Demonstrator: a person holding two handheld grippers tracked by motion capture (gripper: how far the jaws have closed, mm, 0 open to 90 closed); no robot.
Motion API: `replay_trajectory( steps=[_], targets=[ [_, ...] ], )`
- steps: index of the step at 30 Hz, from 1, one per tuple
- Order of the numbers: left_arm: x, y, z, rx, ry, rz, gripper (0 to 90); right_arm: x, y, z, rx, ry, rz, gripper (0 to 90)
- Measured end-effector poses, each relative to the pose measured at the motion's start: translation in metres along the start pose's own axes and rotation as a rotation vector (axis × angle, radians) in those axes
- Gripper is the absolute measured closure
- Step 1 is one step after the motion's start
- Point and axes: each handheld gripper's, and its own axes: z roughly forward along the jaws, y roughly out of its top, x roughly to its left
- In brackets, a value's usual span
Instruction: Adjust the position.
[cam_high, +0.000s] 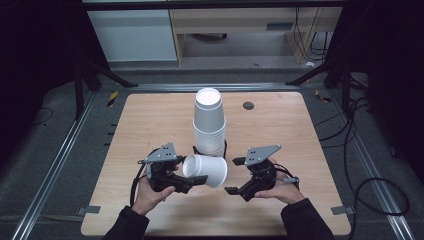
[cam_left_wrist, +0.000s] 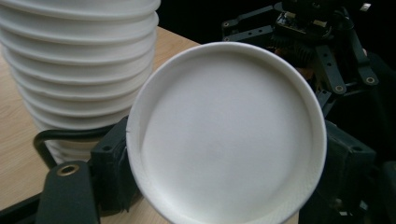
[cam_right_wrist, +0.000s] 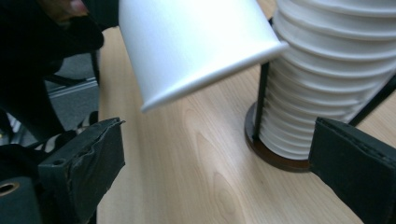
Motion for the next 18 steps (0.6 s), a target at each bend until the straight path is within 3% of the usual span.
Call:
replay_trajectory(
  steps=[18],
  targets=[
    [-0.012, 0.003, 0.010, -0.005, -0.086, 0.038, 21.1, 0.002, 0.001, 0.009, -0.017, 0.080, -0.001, 3.2]
  ],
)
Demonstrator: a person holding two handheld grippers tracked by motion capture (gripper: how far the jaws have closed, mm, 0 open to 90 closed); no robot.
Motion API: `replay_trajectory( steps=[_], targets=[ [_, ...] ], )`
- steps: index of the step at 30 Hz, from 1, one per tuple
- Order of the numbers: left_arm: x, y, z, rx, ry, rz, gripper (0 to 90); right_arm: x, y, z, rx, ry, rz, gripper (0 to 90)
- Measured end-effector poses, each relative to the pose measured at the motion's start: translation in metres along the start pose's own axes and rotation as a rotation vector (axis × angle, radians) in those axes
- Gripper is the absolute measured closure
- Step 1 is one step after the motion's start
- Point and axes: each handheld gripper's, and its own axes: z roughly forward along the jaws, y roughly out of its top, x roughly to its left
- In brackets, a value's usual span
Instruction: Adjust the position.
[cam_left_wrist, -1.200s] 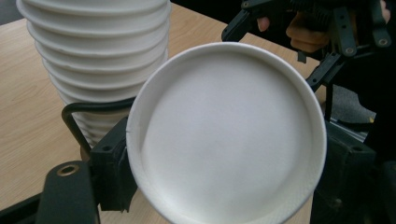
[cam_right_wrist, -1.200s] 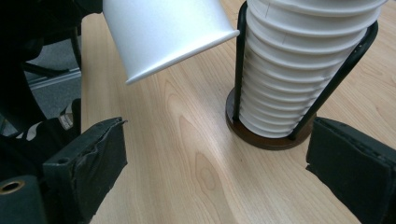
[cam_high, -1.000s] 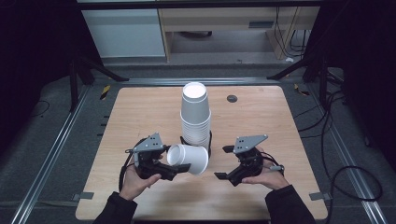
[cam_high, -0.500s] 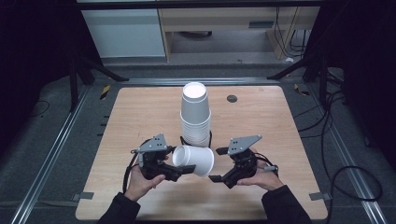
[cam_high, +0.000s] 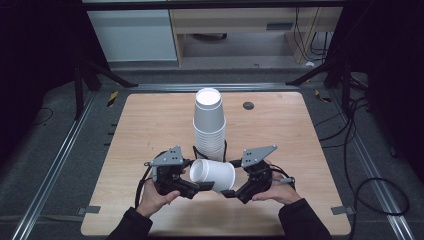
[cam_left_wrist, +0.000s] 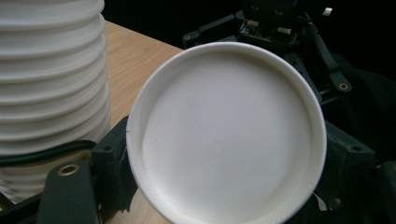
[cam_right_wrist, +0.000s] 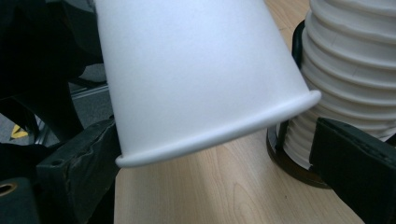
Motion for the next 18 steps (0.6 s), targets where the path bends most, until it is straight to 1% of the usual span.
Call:
replay_trajectory(
  steps=[6, 14, 18],
  targets=[
    [-0.0019, 0.0005, 0.0014, -0.002, -0.011, 0.003, 21.1, 0.0014, 0.0006, 0.0015, -0.013, 0.030, -0.006, 3.3],
    [-0.0030, 0.0010, 0.0015, -0.013, -0.030, 0.004, 21.1, 0.0021, 0.0009, 0.0059, -0.020, 0.057, -0.007, 4.3],
    [-0.0039, 0.0010, 0.0025, -0.012, -0.036, 0.008, 21.2, 0.0023, 0.0009, 0.0085, -0.024, 0.071, -0.006, 4.7]
  ],
)
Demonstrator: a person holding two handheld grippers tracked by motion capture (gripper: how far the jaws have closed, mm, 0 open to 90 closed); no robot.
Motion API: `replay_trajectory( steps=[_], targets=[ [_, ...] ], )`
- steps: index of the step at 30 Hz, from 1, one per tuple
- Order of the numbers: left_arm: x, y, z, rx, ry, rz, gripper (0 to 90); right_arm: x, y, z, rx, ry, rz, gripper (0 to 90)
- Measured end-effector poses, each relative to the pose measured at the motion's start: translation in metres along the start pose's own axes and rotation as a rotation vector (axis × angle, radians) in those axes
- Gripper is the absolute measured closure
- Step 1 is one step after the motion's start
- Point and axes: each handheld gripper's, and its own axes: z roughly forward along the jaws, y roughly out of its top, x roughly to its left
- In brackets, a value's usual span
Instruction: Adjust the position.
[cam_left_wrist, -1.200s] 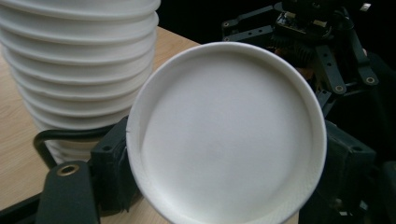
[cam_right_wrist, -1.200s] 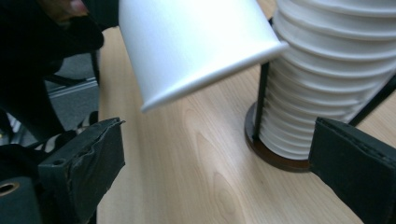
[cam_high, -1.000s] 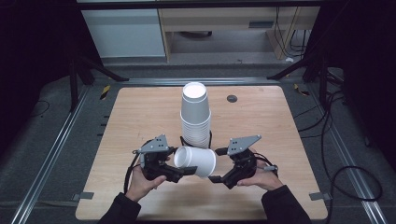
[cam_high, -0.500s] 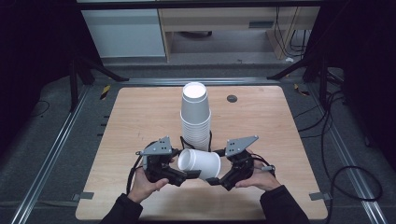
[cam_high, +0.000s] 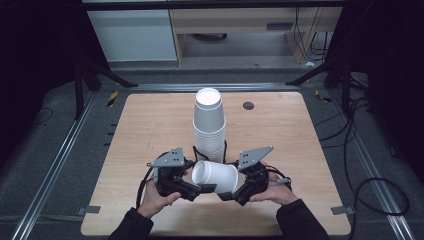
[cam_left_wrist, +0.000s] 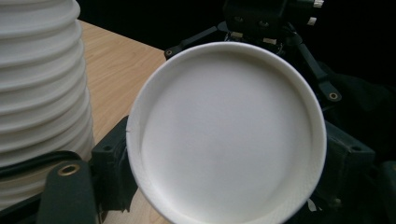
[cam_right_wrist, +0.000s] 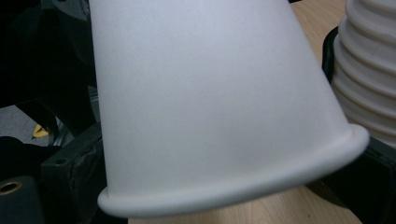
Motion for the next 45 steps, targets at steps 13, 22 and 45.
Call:
replay_trajectory(
  steps=[13, 22, 45],
  targets=[
    [0.000, -0.001, 0.000, 0.000, -0.019, 0.000, 21.6, 0.000, -0.001, 0.002, -0.010, 0.016, -0.009, 7.4],
    [0.002, -0.001, 0.001, 0.009, -0.023, -0.001, 21.6, 0.000, -0.002, 0.001, 0.002, 0.019, -0.010, 9.7],
    [0.011, -0.003, -0.029, 0.072, 0.060, 0.023, 13.0, -0.008, 0.007, -0.025, 0.103, -0.082, -0.067, 9.5]
  ],
)
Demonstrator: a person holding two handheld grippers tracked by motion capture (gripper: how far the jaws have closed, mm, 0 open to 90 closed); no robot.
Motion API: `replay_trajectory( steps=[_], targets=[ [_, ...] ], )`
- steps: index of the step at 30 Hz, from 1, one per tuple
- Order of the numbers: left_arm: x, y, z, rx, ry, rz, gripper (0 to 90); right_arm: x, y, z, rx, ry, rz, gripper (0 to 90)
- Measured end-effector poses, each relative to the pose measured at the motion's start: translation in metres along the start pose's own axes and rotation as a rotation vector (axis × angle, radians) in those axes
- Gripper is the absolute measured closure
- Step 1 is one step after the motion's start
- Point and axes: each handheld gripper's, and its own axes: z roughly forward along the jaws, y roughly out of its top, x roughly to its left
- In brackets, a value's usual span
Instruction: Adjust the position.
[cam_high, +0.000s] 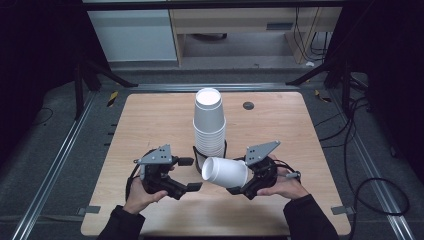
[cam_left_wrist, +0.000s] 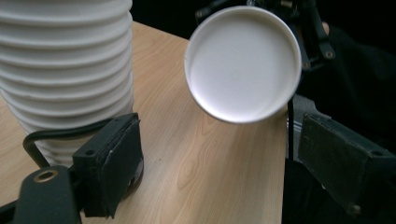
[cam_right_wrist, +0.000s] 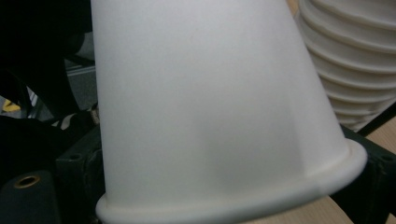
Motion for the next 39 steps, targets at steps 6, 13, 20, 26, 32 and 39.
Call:
replay_trajectory(
  steps=[6, 13, 20, 26, 32, 39],
  targets=[
    [0.000, -0.006, 0.008, 0.075, 0.009, 0.008, 12.4, -0.005, 0.008, 0.000, 0.062, -0.024, -0.043, 9.6],
    [0.002, -0.012, 0.018, 0.145, 0.010, 0.021, 11.7, -0.005, 0.013, 0.010, 0.134, -0.028, -0.080, 9.5],
    [0.001, -0.014, 0.024, 0.193, 0.002, 0.037, 11.2, -0.001, 0.016, 0.023, 0.193, -0.011, -0.116, 9.5],
    [0.000, -0.012, 0.028, 0.215, -0.009, 0.051, 10.9, 0.004, 0.020, 0.038, 0.241, 0.005, -0.152, 9.5],
    [0.001, -0.012, 0.034, 0.245, -0.016, 0.044, 11.0, 0.008, 0.021, 0.048, 0.265, 0.016, -0.166, 9.5],
    [0.002, -0.012, 0.038, 0.261, -0.021, 0.037, 12.9, 0.010, 0.022, 0.055, 0.284, 0.018, -0.176, 9.5]
  ],
)
